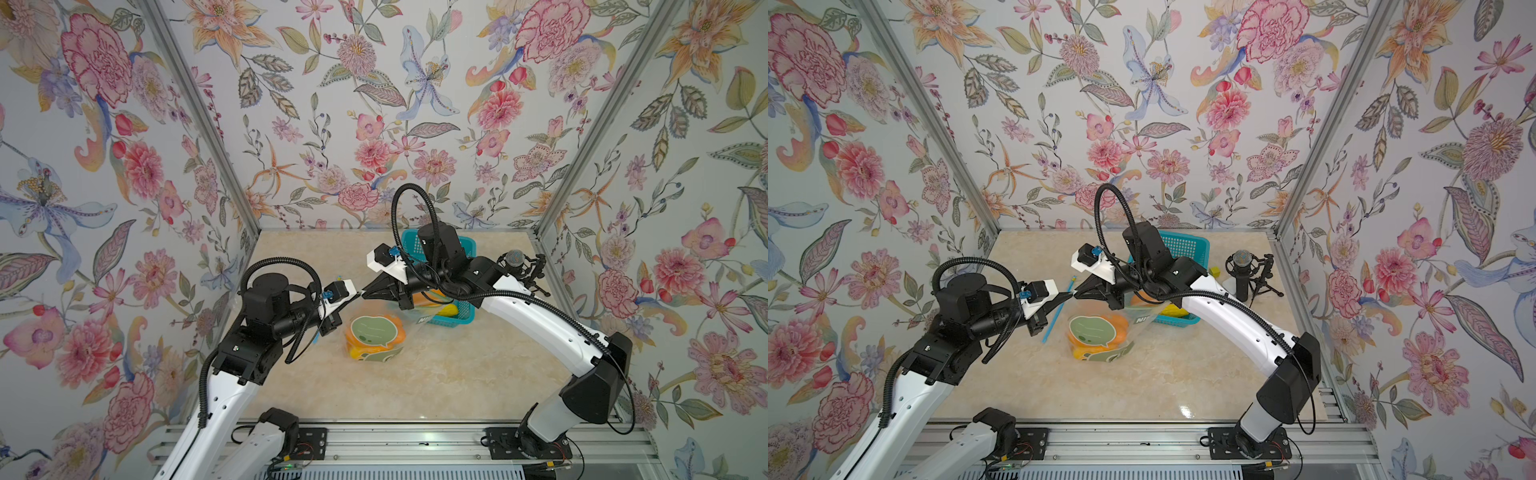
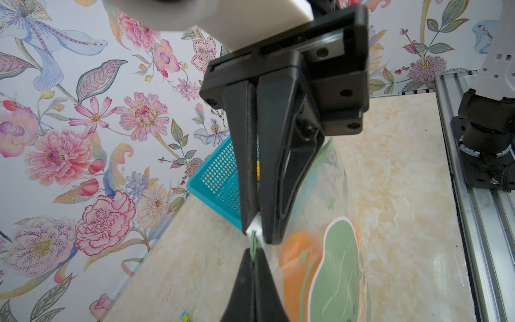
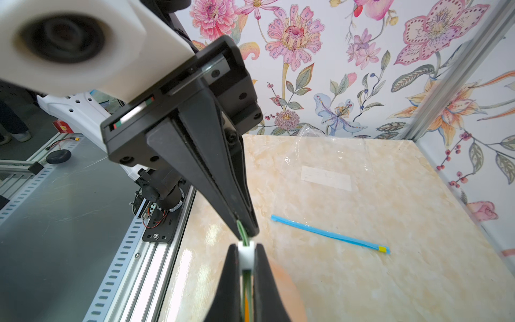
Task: Place the mango in a zip-top bag and seal the zipper
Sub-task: Zip the zipper on the zipper food storage bag.
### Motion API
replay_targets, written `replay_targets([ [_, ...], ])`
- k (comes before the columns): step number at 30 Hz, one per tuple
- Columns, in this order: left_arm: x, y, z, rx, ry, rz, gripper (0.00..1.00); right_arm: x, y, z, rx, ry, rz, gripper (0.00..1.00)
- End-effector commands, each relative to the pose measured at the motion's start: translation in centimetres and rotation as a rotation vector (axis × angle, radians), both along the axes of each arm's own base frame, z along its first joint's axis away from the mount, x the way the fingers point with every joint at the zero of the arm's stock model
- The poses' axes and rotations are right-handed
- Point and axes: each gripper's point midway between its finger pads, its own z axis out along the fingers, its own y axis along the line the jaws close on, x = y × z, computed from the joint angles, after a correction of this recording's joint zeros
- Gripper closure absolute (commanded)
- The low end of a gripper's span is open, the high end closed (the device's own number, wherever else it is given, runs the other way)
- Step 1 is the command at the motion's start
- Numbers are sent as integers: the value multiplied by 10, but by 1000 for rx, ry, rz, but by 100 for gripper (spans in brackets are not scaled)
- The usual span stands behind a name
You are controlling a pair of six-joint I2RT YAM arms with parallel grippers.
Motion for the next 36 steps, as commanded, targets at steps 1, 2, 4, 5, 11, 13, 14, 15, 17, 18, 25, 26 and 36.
replay_targets([
  [1,-4,-1,2,6,-10,-19,100,-2,-10,8,21,-61,-16,100],
  [2,-3,-1,2,5,-9,-15,100,-2,-11,6,16,-58,-20,100],
  [4,-3,0,2,7,-11,-13,100,-1,-16,5,12,-56,-31,100],
  [5,-2,0,3,5,-12,-12,100,-1,-17,3,9,-56,-36,100],
  [11,-3,0,7,5,-15,-15,100,3,-27,2,0,-63,-69,100],
  [13,-3,-1,7,7,-14,-17,100,2,-28,2,-1,-67,-70,100],
  [14,-3,-1,8,6,-13,-17,100,3,-28,2,-2,-70,-75,100],
  [15,-4,0,8,6,-14,-20,100,4,-28,2,-5,-74,-80,100],
  [17,-5,-1,8,3,-10,-24,100,6,-26,1,-8,-71,-80,100],
  [18,-6,-1,9,2,-8,-28,100,6,-25,1,-9,-71,-77,100],
  [25,-9,7,10,8,-20,1,100,10,-30,-8,-36,-72,-96,100],
  [26,-9,7,10,8,-20,3,100,12,-32,-9,-38,-69,-102,100],
  [36,-9,10,14,11,-42,17,100,16,-45,-16,-52,-60,-138,99],
])
